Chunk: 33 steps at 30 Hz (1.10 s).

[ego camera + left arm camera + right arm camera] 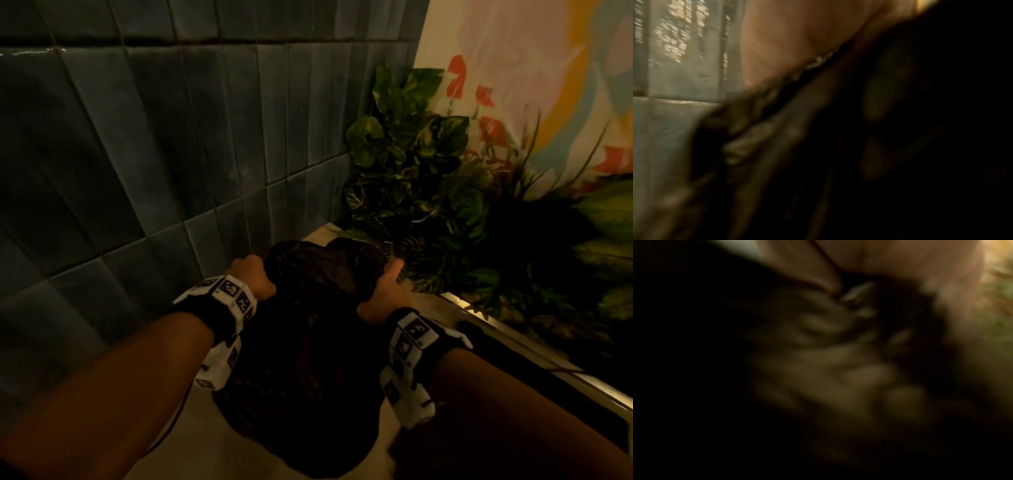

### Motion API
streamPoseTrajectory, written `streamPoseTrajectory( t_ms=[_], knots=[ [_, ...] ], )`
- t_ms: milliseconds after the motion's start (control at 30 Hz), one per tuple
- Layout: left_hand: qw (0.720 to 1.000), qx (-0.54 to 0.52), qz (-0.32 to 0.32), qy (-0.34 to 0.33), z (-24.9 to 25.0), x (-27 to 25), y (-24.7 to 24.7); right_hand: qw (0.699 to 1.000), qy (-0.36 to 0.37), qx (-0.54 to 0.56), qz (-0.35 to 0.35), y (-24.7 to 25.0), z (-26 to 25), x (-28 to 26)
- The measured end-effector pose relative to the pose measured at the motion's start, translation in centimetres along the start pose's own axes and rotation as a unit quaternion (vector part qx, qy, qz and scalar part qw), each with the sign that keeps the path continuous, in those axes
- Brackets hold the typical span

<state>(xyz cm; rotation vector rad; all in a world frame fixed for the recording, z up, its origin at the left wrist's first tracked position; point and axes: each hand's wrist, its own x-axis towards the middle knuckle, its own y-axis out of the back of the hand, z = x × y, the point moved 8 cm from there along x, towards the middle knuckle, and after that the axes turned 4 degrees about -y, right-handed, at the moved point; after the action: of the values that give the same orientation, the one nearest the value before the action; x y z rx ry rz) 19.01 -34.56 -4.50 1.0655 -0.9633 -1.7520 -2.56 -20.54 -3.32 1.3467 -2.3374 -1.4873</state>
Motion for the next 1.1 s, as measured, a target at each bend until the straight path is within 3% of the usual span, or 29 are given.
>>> streamPoseTrajectory(
  t_ms=[133,200,267,333,400,467,567,667,833,967,1100],
  knots=[
    [0.997,0.059,-0.051,-0.003,0.9,-0.2,-0.7,0.998,-0.048,0.05,-0.012,0.4,0.6,0.0],
    [0.994,0.081,-0.078,-0.012,1.0,-0.3,-0.4,0.998,-0.05,0.014,-0.02,0.8,0.8,0.2],
    [0.994,0.059,-0.093,-0.02,1.0,-0.2,0.4,0.999,-0.022,-0.038,0.013,2.2,0.3,0.3],
    [0.994,0.04,-0.026,-0.098,2.4,0.4,2.6,0.997,0.052,-0.034,0.046,3.6,-1.6,0.4],
    [0.98,0.067,0.025,-0.187,4.6,1.0,3.8,0.99,0.113,-0.081,0.024,3.4,-3.7,0.7],
    [0.963,0.106,0.006,-0.246,6.7,1.1,2.9,0.981,0.123,-0.152,-0.016,2.3,-4.8,1.5],
    [0.97,0.105,-0.018,-0.217,6.8,2.1,1.0,0.971,0.11,-0.208,-0.035,1.2,-5.3,2.5],
    [0.979,0.113,-0.012,-0.17,5.5,3.5,0.0,0.965,0.092,-0.245,0.003,0.7,-5.2,3.1],
    [0.982,0.117,-0.055,-0.138,5.0,4.2,-0.3,0.963,0.099,-0.25,0.001,0.3,-5.1,3.4],
    [0.983,0.094,-0.111,-0.111,3.7,3.4,-0.1,0.993,0.061,-0.1,-0.032,1.2,-2.1,3.7],
    [0.99,-0.048,-0.118,-0.053,2.3,0.8,1.7,0.993,0.007,0.085,-0.076,2.1,1.6,3.5]
  ],
)
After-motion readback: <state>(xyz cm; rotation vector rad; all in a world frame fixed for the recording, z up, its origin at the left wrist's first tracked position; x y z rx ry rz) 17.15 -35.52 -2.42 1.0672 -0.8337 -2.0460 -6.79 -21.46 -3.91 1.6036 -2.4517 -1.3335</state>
